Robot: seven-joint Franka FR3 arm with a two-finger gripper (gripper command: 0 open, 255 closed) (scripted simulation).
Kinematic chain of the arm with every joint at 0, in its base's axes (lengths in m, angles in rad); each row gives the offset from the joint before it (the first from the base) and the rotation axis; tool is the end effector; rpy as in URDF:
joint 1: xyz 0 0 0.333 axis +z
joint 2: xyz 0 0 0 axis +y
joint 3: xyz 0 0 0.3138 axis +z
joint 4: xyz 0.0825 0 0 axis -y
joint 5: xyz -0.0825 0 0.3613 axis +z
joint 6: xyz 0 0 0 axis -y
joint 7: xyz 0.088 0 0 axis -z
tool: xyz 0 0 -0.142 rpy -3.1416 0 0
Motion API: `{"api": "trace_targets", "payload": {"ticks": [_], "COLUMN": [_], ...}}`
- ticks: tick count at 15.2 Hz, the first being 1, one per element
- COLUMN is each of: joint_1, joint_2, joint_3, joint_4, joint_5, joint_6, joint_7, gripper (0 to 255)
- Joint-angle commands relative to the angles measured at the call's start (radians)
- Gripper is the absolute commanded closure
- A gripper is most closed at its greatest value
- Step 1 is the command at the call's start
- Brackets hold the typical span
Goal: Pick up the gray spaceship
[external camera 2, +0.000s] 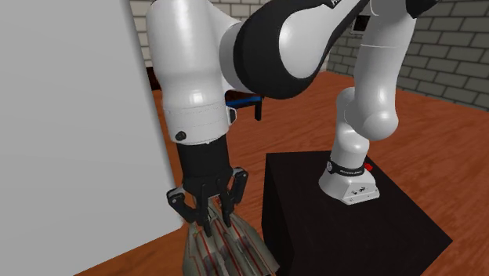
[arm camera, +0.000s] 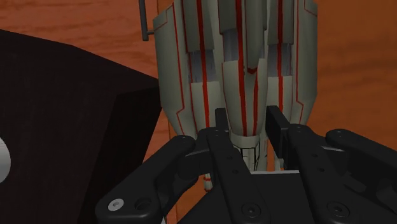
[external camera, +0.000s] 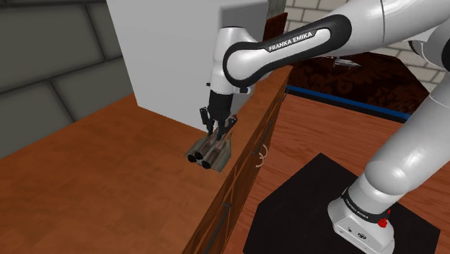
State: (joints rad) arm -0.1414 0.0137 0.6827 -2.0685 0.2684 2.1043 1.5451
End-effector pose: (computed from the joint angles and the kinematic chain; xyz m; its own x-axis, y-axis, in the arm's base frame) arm 0.4478 0.2925 0.4050 0.4086 -0.8807 -0.2397 -0.9085 -0.4176 -0.0143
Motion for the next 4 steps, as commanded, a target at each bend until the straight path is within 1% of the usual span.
{"api": "trace_targets", "payload": {"ticks": [1, 4], "joint_1": [-0.002, -0.003], "joint_2": [-0.010, -0.017], "joint_3": [-0.001, -0.002], "joint_4": [0.018, 0.028], "joint_5": [0.004, 0.006], "joint_6": [-0.026, -0.041], "joint_7": [0.001, 0.002], "gripper": [255, 255]}}
